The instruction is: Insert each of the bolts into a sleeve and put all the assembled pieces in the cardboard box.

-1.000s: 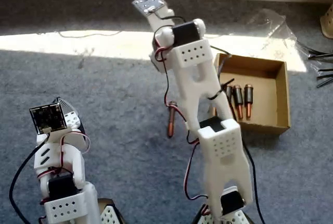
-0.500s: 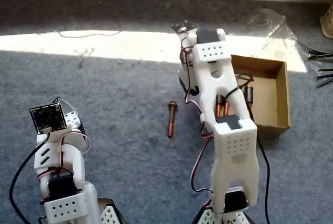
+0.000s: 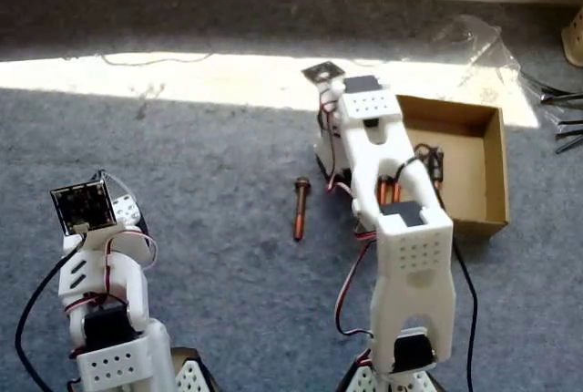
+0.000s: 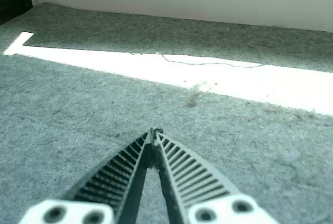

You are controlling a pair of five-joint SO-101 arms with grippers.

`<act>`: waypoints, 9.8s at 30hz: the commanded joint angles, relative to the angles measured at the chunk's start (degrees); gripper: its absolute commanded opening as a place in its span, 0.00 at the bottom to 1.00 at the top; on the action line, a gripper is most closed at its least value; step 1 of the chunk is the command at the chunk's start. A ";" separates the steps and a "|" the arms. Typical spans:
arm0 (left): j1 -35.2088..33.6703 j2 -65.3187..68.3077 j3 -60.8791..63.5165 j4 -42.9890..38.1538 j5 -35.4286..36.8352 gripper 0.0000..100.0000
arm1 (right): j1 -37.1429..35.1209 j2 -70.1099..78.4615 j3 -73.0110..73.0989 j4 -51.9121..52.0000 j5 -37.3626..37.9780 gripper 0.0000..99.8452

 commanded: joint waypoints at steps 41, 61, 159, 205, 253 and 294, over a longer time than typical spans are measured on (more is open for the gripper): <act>1.10 -0.57 1.27 -1.41 0.18 0.02 | -2.86 -4.00 1.19 -2.15 5.27 0.10; 1.71 -0.48 1.27 -1.41 0.00 0.02 | -0.75 -5.67 -4.35 2.95 5.27 0.00; 33.27 20.26 -24.04 9.58 -8.35 0.02 | 12.70 -142.64 101.14 -22.99 -15.21 0.00; 47.78 110.73 -82.86 17.32 13.63 0.02 | 15.96 -142.64 108.26 -28.97 -18.02 0.00; 47.52 132.97 -102.37 28.04 27.43 0.12 | 15.96 -142.64 108.26 -28.97 -17.93 0.00; 43.56 110.20 -109.85 53.01 14.33 0.00 | 1.98 -142.64 115.65 -35.91 -13.01 0.00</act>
